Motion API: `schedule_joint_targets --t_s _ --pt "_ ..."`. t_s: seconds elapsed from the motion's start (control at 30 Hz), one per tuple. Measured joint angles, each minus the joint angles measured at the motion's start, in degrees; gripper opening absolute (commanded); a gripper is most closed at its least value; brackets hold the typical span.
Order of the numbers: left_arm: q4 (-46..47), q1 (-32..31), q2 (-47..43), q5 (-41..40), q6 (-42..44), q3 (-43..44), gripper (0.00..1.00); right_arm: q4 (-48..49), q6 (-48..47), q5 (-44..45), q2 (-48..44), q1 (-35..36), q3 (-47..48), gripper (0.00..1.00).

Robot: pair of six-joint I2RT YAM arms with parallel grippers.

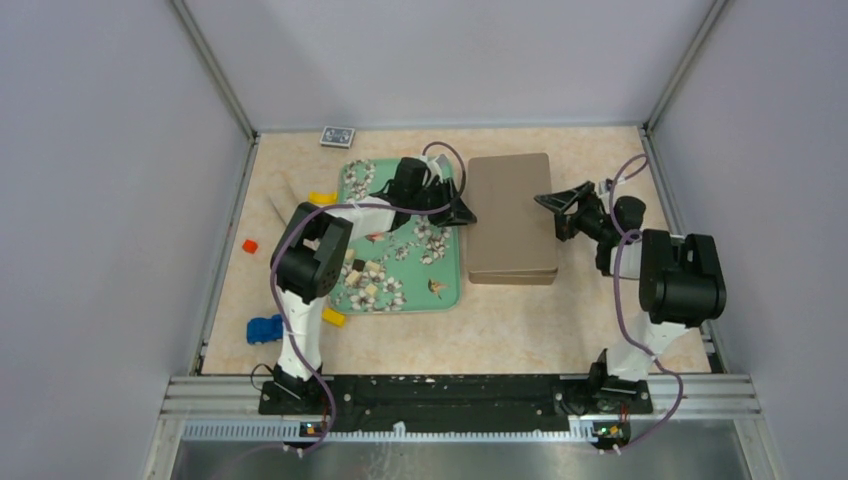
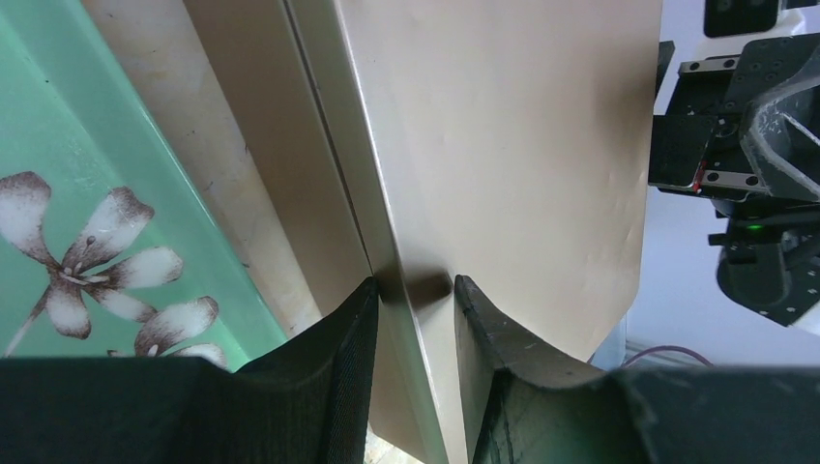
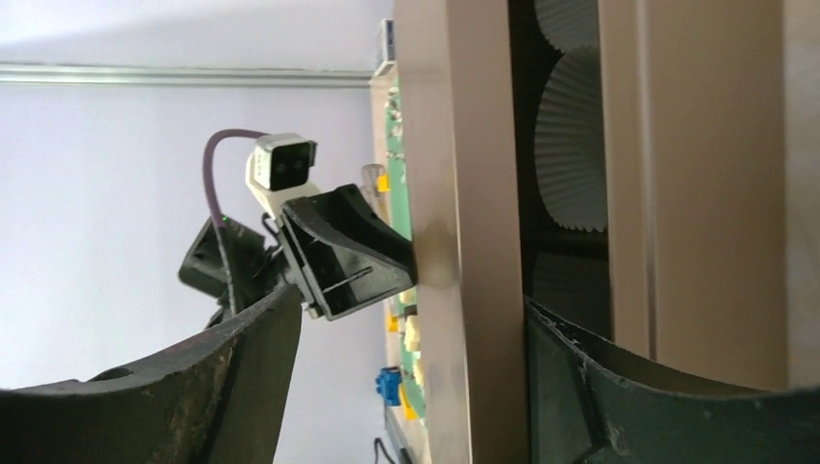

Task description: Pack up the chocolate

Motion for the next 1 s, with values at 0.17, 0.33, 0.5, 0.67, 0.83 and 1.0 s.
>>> schedule_joint_targets --t_s 0.17,0.33,0.5,0.67,0.83,1.0 --pt "-0.33 -0.09 0.02 -0.39 0.24 0.37 0.40 -14.95 -9.38 2.80 -5.75 -0.02 1.73 0.74" --pt "-1.09 -0.22 0.52 -0.63 0.57 1.40 0.40 -25.70 -16.41 5.31 -9.53 -0.04 3.56 0.75" --pt "-2.14 -0.52 1.20 -0.68 0.85 2.78 0.40 -34.05 -21.57 8.13 -12.00 -0.04 5.25 0.78" --pt "-3.54 -0.85 1.27 -1.09 1.38 3.63 0.40 -42.07 -26.80 11.80 -15.08 -0.04 6.51 0.82" --pt "-4.42 -0.90 1.27 -1.09 1.77 4.35 0.40 -47.41 -30.45 14.86 -17.81 -0.04 7.41 0.83" --pt "-5.33 -0.98 1.27 -1.09 2.19 5.22 0.40 -50.05 -33.35 16.55 -18.40 -0.04 8.24 0.84"
